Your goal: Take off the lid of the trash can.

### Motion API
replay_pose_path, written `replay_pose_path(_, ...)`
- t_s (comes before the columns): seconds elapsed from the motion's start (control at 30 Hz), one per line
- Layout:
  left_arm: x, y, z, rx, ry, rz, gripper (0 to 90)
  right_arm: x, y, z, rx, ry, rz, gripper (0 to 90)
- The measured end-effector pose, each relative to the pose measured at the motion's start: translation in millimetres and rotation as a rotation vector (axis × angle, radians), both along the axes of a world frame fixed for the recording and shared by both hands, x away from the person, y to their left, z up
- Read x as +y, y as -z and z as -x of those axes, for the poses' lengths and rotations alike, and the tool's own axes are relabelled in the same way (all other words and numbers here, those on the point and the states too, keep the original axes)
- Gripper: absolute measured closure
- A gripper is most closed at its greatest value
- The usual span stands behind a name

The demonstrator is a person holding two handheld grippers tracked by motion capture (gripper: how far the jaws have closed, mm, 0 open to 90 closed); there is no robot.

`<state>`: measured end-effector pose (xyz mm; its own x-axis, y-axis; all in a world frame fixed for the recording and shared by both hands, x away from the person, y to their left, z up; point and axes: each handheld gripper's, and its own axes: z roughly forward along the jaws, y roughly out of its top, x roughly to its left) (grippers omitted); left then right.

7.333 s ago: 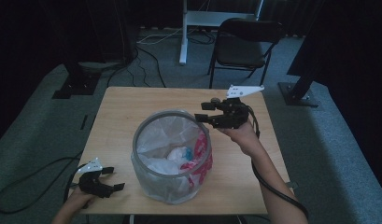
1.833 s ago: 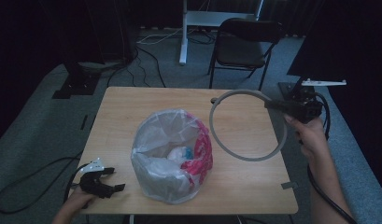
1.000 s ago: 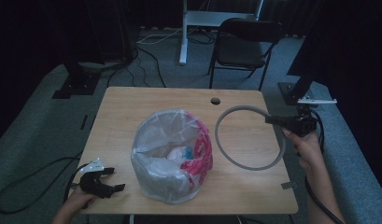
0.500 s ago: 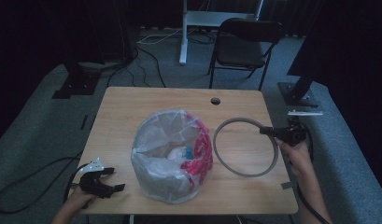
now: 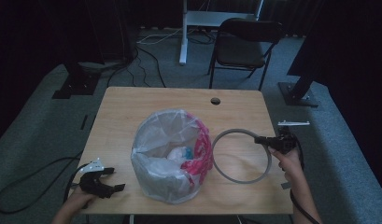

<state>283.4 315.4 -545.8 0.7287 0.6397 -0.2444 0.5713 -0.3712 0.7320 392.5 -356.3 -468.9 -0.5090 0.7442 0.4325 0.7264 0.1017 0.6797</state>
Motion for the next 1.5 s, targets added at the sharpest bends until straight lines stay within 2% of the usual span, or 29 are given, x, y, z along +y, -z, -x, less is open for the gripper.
replay_pose_path(0.23,0.2,0.0,0.3,0.000,0.000,-0.001,2.1,7.5,23.2,-4.6,0.029,-0.002,0.080,82.1)
replay_pose_path(0.43,0.1,-0.1,0.4,0.000,0.000,-0.002,2.1,6.4,36.2,-6.5,0.037,0.007,0.069,82.0)
replay_pose_path(0.67,0.4,0.0,0.3,0.001,-0.002,0.001,2.1,4.3,48.8,-7.4,0.035,0.009,0.094,81.7)
replay_pose_path(0.97,0.2,0.0,0.4,0.000,-0.001,-0.001,2.1,1.9,56.8,-10.2,0.039,0.009,0.100,81.5)
replay_pose_path(1.27,-0.1,-0.1,0.5,-0.001,0.001,-0.003,2.1,-1.9,57.8,-9.6,0.049,0.018,0.109,71.5)
replay_pose_path(1.33,-0.3,0.0,0.6,-0.003,0.002,-0.004,2.1,-2.5,55.8,-8.8,0.040,0.017,0.103,65.2)
replay_pose_path(1.5,-0.7,0.0,0.8,-0.005,0.001,-0.005,2.1,-1.2,49.9,-7.5,0.025,0.023,0.124,46.4)
